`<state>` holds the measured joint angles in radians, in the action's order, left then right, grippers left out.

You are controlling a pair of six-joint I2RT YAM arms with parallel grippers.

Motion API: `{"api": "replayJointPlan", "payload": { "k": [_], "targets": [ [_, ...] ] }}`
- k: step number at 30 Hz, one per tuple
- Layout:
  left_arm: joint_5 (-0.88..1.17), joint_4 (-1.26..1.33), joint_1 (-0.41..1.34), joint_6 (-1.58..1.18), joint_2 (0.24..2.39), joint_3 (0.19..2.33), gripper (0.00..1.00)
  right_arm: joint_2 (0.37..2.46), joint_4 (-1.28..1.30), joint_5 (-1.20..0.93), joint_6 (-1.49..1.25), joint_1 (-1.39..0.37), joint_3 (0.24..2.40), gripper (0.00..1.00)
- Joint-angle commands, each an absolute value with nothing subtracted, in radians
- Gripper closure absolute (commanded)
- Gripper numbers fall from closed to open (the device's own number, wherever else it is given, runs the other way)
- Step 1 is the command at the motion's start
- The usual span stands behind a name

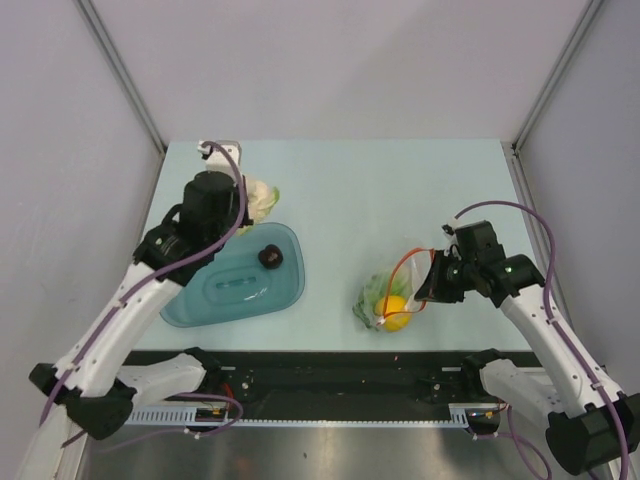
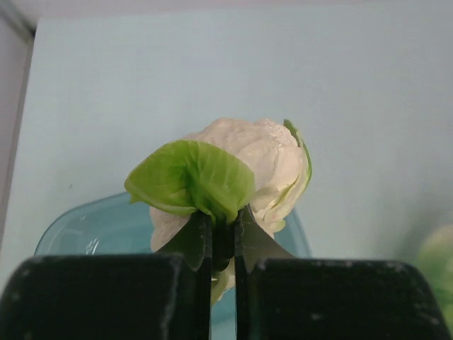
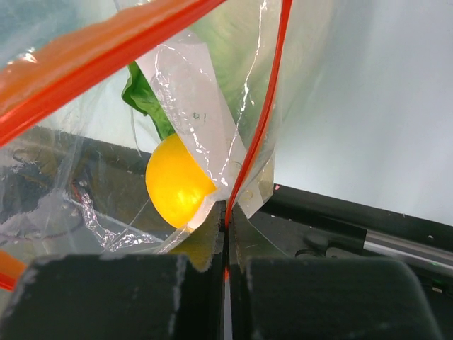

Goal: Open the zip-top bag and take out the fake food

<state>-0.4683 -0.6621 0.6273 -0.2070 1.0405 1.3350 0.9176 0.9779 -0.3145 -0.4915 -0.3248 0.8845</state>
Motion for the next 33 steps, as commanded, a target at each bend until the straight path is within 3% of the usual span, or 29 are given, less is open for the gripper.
{"api": "replayJointPlan", "payload": {
  "k": [1, 10, 15, 19, 21, 28, 33],
  "targets": [
    [-0.416, -0.764, 0.471, -0.32, 1.115, 1.272, 1.0, 0.928, 0.946, -0.337, -0.465, -0.319, 0.89, 1.0],
    [-0.198, -0.689, 0.365, -0.494, 1.201, 1.034, 0.99, 0.934, 0.948, -0.337, -0.469, -0.313, 0.897, 1.0],
    [-0.19, -0.638, 0.333, -0.514, 1.258, 0.985, 0.9, 0.928, 0.95, -0.336, -0.469, -0.313, 0.896, 1.0],
    [-0.198, -0.637, 0.322, -0.522, 1.267, 0.971, 0.44, 0.927, 0.951, -0.336, -0.474, -0.313, 0.899, 1.0],
    [-0.176, -0.618, 0.322, -0.52, 1.233, 0.963, 0.34, 0.925, 0.951, -0.337, -0.477, -0.311, 0.902, 1.0],
    [0.073, -0.502, 0.344, -0.5, 1.052, 0.965, 0.32, 0.91, 0.96, -0.337, -0.479, -0.313, 0.904, 1.0],
    [0.307, -0.264, 0.515, -0.537, 0.988, 0.979, 0.34, 0.9, 0.966, -0.341, -0.485, -0.311, 0.903, 1.0]
  ]
}}
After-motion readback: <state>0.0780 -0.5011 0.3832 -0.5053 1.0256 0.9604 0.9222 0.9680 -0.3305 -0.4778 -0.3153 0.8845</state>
